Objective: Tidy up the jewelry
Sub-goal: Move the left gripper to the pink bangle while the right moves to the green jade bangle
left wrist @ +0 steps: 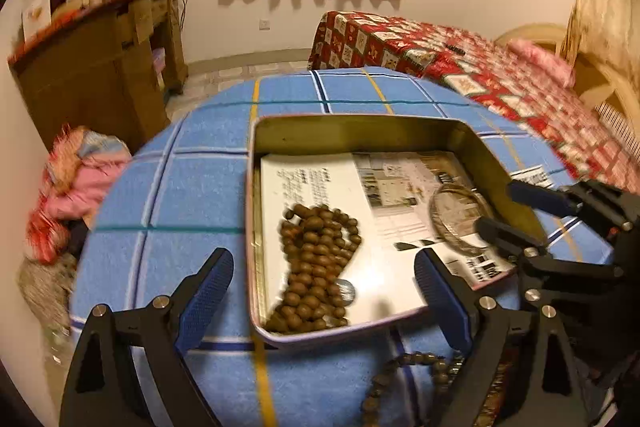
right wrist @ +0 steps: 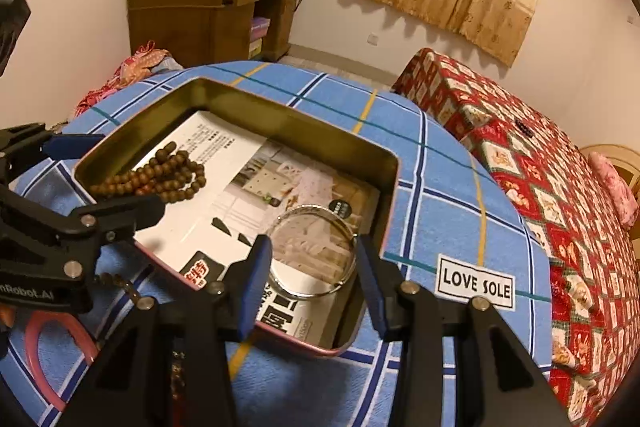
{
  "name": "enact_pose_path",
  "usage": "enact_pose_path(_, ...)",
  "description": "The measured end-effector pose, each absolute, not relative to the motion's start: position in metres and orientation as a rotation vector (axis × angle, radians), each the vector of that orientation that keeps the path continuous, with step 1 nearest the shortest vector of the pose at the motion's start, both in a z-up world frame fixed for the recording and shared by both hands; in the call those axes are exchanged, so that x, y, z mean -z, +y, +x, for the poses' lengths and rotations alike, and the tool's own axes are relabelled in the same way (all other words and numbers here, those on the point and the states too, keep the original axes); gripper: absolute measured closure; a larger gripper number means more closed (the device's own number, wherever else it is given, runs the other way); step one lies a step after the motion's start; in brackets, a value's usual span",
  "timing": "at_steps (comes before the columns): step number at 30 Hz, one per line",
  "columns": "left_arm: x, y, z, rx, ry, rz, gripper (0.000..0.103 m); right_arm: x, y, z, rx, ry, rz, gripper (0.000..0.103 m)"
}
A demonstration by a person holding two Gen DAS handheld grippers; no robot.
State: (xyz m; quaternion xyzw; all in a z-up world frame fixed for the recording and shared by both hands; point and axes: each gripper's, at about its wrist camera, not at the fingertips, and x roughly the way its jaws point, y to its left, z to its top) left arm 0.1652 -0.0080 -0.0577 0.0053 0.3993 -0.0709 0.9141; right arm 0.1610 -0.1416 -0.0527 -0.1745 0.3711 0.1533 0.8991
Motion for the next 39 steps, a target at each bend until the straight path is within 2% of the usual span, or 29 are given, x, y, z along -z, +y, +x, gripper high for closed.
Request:
enact_pose_path(3,0.042,0.0,0.159,0.14,0.752,-0.011,0.011,0.046,-0.143,0.154,-0.301,0.739,-0.341,0.049)
enact_pose_path(5,0.026,0.004,0.148,0.101,0.672,-0.001,0.011,0.038,-0.15,0.147,-0.313,0.725,-0.292,0.039)
enact_pose_path(7,0.019,0.002,0.141,0.078,0.649,0.045,0.011,0.032,-0.156,0.139,-0.313,0.711,-0.247,0.035)
enact_pose_path(15,0.023,0.019,0.103,0.083,0.7,0.024,0.01,0.029,-0.176,0.094,-0.25,0.727,-0.158,0.035)
enact_pose_path(26,0.067,0.01,0.052,0.087,0.837,0.153,0.01,0.045,-0.195,0.043,-0.197,0.766,-0.067,0.035)
enact_pose_path(39,0.073,0.0,0.04,0.132,0.837,0.166,0.01,0.053,-0.203,0.028,-0.175,0.787,-0.047,0.034)
